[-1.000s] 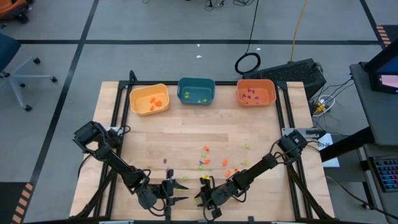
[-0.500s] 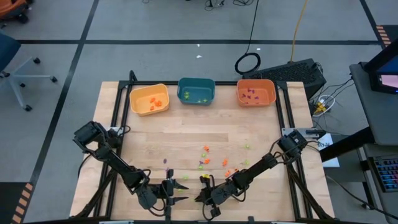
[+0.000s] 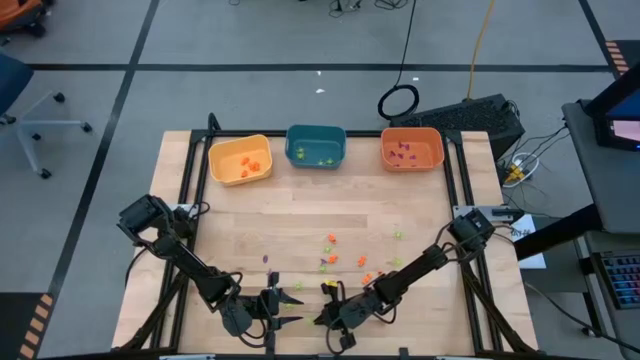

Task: Sort Halloween decoration
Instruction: Put the green spider toy into the blue bin

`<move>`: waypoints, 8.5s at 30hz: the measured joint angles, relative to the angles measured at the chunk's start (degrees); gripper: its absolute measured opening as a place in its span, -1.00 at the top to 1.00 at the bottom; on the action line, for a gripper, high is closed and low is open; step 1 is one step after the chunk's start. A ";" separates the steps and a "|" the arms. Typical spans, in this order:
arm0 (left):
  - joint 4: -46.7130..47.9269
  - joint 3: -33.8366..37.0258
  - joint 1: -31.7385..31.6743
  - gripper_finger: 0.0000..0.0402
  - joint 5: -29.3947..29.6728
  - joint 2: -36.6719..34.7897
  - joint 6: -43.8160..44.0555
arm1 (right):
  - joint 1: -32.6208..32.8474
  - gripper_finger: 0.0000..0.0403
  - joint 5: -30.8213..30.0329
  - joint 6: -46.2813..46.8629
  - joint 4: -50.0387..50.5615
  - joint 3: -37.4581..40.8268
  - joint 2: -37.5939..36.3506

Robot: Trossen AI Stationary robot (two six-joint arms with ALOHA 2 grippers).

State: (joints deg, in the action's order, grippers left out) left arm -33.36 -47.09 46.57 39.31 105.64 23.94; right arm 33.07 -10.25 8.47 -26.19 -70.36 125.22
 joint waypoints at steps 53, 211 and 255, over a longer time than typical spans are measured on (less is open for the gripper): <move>-0.28 0.02 -7.52 0.17 -4.62 -0.02 -9.37 | 20.07 0.98 -5.97 24.52 23.41 5.33 -22.64; -6.16 13.43 -18.66 0.17 -4.59 -14.10 -33.48 | -13.46 0.72 -4.73 -10.16 -41.42 35.93 -29.61; -20.09 23.93 -21.92 0.17 -15.54 -18.49 -19.81 | -19.26 0.72 3.07 -53.12 -46.45 35.93 -29.24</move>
State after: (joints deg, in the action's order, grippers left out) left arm -53.45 -23.16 24.64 23.77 87.15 4.13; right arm 13.80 -7.18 -44.64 -72.64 -34.44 95.98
